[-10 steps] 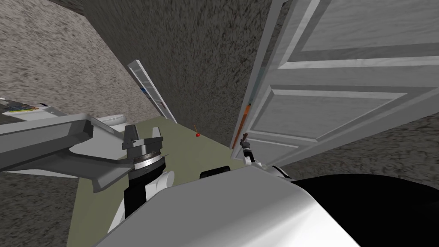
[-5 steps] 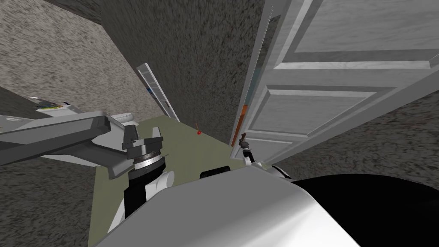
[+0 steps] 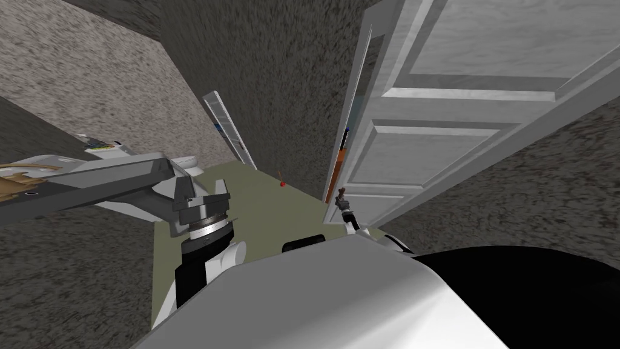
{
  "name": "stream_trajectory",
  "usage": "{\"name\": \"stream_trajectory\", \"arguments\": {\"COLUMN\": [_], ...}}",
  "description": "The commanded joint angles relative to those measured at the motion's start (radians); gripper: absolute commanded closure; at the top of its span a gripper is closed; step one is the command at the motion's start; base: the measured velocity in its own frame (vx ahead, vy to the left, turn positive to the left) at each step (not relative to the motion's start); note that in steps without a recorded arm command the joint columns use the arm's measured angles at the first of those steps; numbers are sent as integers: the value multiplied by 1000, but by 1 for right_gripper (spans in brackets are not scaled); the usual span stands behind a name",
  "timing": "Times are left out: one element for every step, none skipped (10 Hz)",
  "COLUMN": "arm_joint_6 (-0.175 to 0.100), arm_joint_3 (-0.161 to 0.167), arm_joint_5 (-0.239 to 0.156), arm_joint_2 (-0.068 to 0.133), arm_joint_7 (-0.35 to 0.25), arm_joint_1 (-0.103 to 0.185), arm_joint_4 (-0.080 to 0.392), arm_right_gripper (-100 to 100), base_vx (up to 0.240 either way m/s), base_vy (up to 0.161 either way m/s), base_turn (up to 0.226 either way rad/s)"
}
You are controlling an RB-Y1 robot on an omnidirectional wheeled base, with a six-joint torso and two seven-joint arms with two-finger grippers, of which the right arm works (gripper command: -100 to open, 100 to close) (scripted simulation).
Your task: Pull the door open
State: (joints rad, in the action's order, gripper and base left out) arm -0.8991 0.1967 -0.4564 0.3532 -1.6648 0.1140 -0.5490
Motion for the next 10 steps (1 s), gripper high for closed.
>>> {"name": "stream_trajectory", "arguments": {"arm_joint_6": [-4, -4, -5, -7, -17, -24, -31, -43, -50, -60], "arm_joint_3": [24, 24, 31, 30, 53, 66, 79, 100, 113, 130], "arm_joint_5": [15, 15, 19, 18, 31, 37, 45, 56, 63, 72], "arm_joint_2": [6, 6, 8, 5, 19, 26, 35, 47, 56, 66], "arm_joint_7": [-19, -19, -24, -23, -45, -57, -70, -90, -103, -119], "arm_joint_1": [-6, -6, -7, -4, -14, -18, -22, -30, -34, -40], "arm_joint_4": [-5, -5, -7, 2, -5, -9, -12, -18, -22, -26], "arm_right_gripper": [100, 100, 100, 100, 100, 100, 100, 100, 100, 100], "base_vx": [-245, -156, -100, -47, -169, -244, -227, -257, -252, -242], "base_vy": [-51, -28, -11, -4, -24, -64, -43, -47, -77, -74], "base_turn": [52, 31, 7, 6, 57, 74, 60, 63, 72, 60]}}
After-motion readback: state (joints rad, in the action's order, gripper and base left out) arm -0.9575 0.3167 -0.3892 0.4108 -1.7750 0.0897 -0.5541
